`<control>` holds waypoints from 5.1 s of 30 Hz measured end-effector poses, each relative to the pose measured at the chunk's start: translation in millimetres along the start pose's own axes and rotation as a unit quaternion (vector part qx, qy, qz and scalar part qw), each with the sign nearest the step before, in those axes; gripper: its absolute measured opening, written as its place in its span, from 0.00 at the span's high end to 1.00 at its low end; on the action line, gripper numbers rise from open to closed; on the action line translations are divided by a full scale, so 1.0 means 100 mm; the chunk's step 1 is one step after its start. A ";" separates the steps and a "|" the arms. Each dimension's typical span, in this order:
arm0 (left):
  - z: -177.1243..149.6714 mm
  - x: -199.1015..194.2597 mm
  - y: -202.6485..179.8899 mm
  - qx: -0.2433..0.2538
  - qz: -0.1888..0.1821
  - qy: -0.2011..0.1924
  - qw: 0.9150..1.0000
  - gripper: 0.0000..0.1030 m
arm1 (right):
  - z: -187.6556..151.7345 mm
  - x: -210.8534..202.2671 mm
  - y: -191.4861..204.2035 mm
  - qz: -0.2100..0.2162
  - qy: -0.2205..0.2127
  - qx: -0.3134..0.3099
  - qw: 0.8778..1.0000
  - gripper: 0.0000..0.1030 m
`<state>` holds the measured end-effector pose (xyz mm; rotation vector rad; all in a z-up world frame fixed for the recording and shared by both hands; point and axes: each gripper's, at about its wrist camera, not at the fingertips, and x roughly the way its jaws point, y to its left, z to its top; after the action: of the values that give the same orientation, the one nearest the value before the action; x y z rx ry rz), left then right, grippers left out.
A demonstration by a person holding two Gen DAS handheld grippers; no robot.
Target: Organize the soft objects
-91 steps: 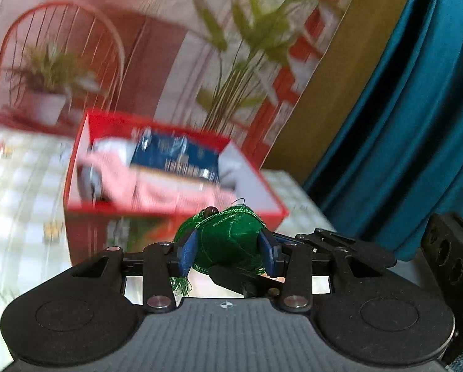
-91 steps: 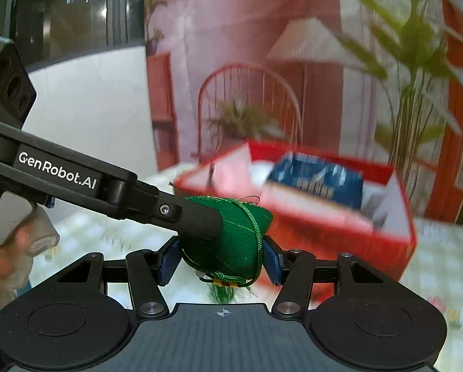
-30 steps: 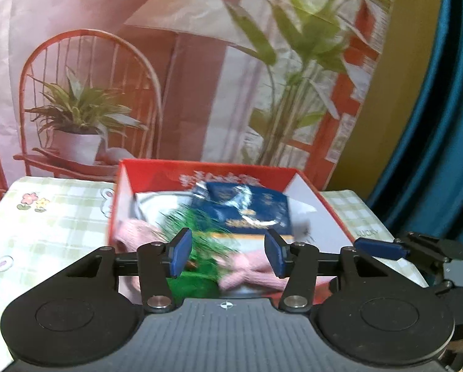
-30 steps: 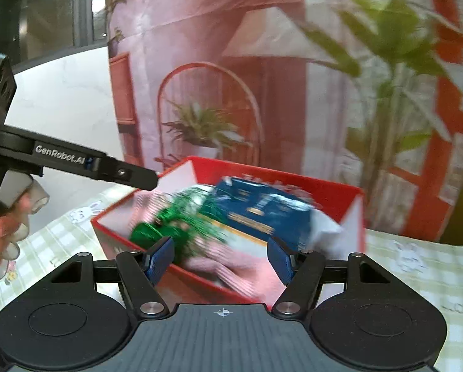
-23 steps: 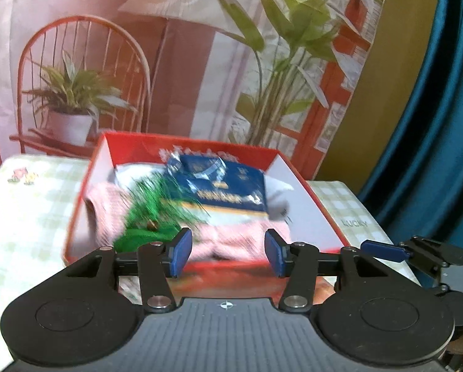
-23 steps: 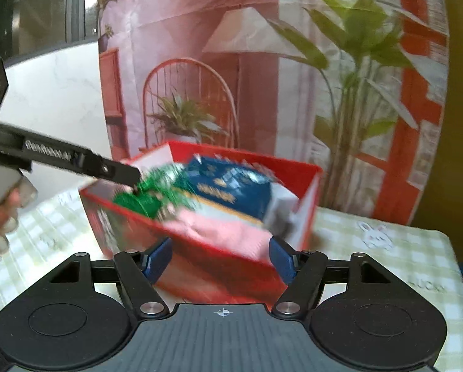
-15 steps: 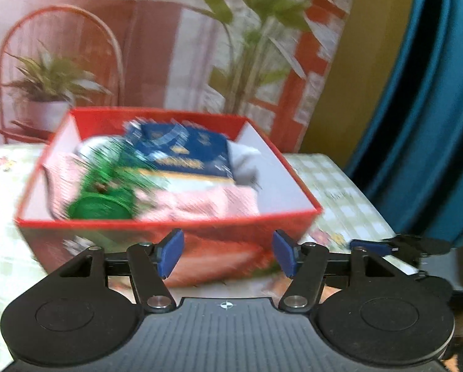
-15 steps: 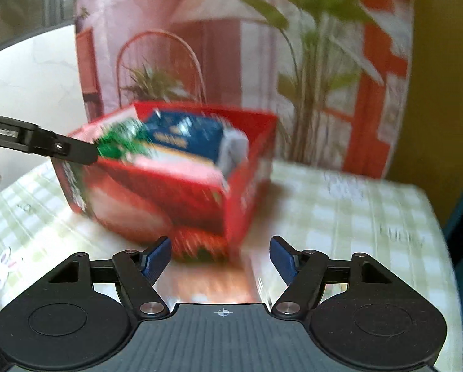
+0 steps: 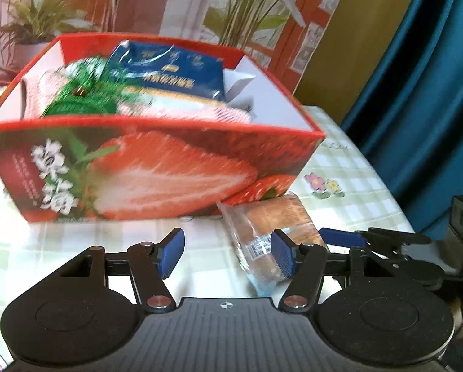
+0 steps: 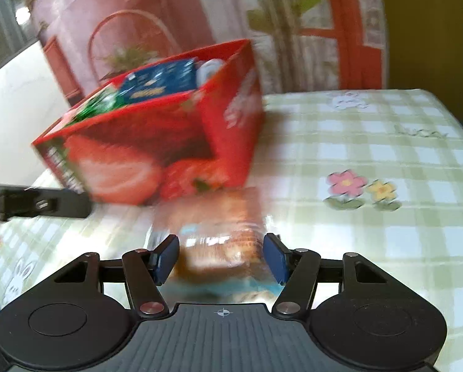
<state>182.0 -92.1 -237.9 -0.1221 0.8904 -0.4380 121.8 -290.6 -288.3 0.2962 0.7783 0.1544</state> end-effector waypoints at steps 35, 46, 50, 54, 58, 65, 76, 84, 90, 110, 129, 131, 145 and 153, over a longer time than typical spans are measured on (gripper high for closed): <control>-0.30 0.13 0.38 -0.044 -0.057 0.032 0.997 0.52 | -0.24 0.18 0.88 0.035 0.004 -0.119 0.992 0.34; -0.63 -0.17 0.69 -0.091 -0.057 0.014 0.994 0.58 | -0.57 0.04 1.28 0.029 -0.025 -0.140 0.989 0.37; -0.66 -0.17 0.69 -0.089 -0.057 0.014 0.994 0.58 | -0.60 0.02 1.31 0.017 -0.032 -0.142 0.989 0.34; -0.67 -0.14 0.69 -0.092 -0.059 0.014 0.994 0.58 | -0.62 0.02 1.28 0.000 -0.038 -0.132 0.991 0.27; -0.67 -0.13 0.68 -0.088 -0.056 0.011 0.994 0.58 | -0.64 0.02 1.27 0.003 -0.039 -0.134 0.990 0.27; -0.68 -0.14 0.69 -0.092 -0.056 0.011 0.994 0.58 | -0.65 0.03 1.26 0.001 -0.038 -0.134 0.990 0.25; -0.65 -0.17 0.63 -0.073 -0.048 0.009 0.996 0.58 | -0.64 -0.02 1.25 0.025 -0.044 -0.131 0.990 0.42; -0.52 -0.22 0.54 -0.048 -0.068 0.012 0.996 0.59 | -0.55 -0.06 1.24 0.038 -0.044 -0.118 0.991 0.48; -0.27 -0.32 0.46 -0.042 -0.080 -0.012 0.996 0.60 | -0.34 -0.20 1.21 0.037 -0.075 -0.123 0.989 0.49; 1.06 -0.34 0.44 0.007 -0.073 -0.109 0.991 0.60 | 1.28 -0.13 1.19 0.018 -0.127 -0.176 0.976 0.49; 1.08 -0.43 0.48 0.013 0.055 -0.142 0.988 0.05 | 1.32 0.06 1.13 -0.080 -0.102 -0.164 0.978 0.16; 1.06 -0.58 0.43 0.027 0.070 -0.152 0.986 0.04 | 1.33 -0.07 1.16 -0.083 -0.118 -0.161 0.976 0.08; 1.07 -1.83 -0.18 0.097 0.176 -0.237 0.951 0.00 | 1.49 -1.09 1.43 -0.114 -0.206 -0.072 0.969 0.00; 0.87 -2.33 -0.37 0.067 0.188 -0.275 0.941 0.00 | 1.51 -1.66 1.59 -0.113 -0.240 -0.048 0.963 0.00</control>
<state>110.3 -35.1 -3.7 0.0521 0.3156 -0.0903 107.5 -212.0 -25.0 0.1403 0.3175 -0.0939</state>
